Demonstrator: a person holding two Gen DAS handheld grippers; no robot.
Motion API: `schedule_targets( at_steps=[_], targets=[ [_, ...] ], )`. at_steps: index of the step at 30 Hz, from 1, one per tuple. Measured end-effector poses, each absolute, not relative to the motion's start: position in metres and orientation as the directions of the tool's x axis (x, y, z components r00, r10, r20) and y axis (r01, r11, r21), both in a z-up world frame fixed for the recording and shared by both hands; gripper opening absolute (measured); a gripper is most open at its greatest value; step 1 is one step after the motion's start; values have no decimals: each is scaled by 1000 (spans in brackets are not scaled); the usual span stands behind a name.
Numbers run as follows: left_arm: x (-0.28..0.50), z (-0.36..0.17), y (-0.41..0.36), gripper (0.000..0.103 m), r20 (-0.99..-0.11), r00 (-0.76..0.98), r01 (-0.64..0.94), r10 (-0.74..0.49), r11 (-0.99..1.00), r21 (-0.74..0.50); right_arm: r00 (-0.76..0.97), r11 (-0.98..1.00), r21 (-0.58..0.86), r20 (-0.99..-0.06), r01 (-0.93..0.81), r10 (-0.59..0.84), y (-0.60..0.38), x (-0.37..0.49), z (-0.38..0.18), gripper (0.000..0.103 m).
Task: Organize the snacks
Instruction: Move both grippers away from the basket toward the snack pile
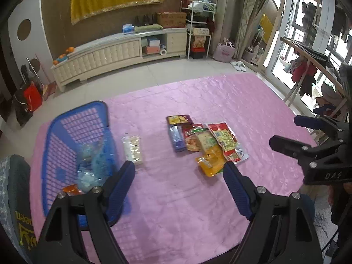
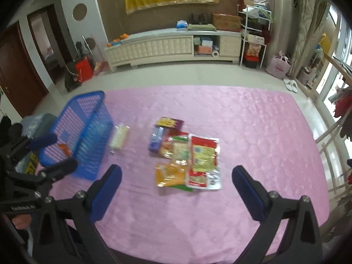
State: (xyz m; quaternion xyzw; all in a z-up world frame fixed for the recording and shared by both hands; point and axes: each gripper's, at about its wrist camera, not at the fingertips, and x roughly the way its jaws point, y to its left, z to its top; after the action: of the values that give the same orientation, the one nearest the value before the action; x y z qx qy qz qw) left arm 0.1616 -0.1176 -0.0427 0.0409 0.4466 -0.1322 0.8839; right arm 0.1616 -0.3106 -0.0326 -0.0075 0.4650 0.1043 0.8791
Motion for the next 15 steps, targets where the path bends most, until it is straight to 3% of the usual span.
schedule_targets(
  at_steps=[15],
  targets=[
    [226,-120,-152,81,-882,439,257,-168,965,-56,387,960,136,-894,-246,226,-339,220,-128,101]
  ],
)
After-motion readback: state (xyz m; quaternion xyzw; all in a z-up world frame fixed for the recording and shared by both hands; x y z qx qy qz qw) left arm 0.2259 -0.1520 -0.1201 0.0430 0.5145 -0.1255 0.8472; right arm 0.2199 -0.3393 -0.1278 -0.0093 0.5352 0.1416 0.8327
